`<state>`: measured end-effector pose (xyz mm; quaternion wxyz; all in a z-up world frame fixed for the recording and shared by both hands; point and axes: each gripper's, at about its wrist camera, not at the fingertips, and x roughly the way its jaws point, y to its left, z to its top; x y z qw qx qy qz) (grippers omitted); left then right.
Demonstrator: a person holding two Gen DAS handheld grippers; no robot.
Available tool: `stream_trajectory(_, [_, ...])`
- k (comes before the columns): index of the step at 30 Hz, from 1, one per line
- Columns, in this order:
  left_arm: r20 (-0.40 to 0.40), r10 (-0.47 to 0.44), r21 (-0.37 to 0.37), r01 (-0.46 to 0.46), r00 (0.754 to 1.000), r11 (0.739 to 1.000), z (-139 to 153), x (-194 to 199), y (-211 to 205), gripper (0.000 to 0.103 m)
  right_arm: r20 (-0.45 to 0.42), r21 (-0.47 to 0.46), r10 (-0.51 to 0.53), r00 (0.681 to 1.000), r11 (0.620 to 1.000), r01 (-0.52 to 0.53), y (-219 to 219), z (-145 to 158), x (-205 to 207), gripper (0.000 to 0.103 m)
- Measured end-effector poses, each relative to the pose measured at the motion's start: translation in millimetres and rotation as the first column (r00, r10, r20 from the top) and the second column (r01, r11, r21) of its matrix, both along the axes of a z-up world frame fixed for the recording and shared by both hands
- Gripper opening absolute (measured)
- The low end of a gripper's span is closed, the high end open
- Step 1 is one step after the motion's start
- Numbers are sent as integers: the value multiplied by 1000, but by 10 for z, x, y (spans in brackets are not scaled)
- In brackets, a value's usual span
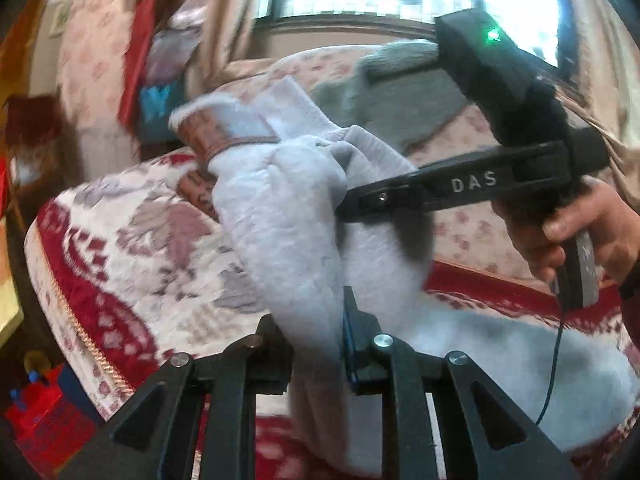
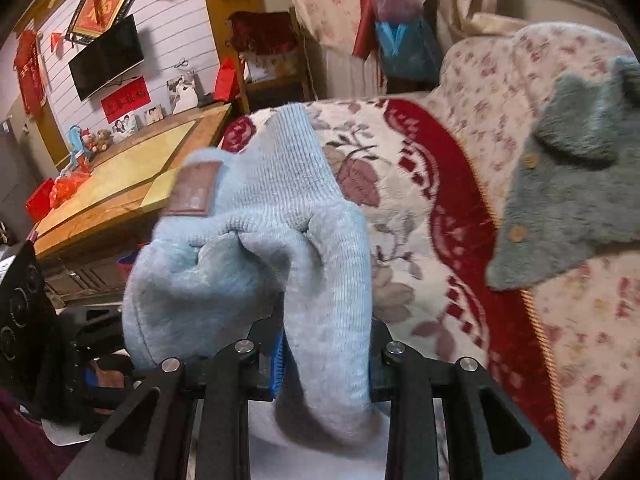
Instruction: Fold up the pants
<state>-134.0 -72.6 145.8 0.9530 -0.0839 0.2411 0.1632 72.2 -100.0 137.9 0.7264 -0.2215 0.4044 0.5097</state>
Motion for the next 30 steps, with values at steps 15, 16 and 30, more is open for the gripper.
stream_trajectory(15, [-140,-310,27,317,940,948,-626,323,-1645,34,-121,-15,-404,907,914,405,-2428,-492,-418,36])
stream_trajectory(16, [-149,-329,8,334,932,943,-683,336,-1705,46,-129,-57,-445,886,895,442,-2571,-624,-452,38])
stream_trajectory(30, [-111,-400,-10,401,910,916,-442,-97,-1671,78,-140,-22,-713,687,696,718,-3663,-260,-1076,72])
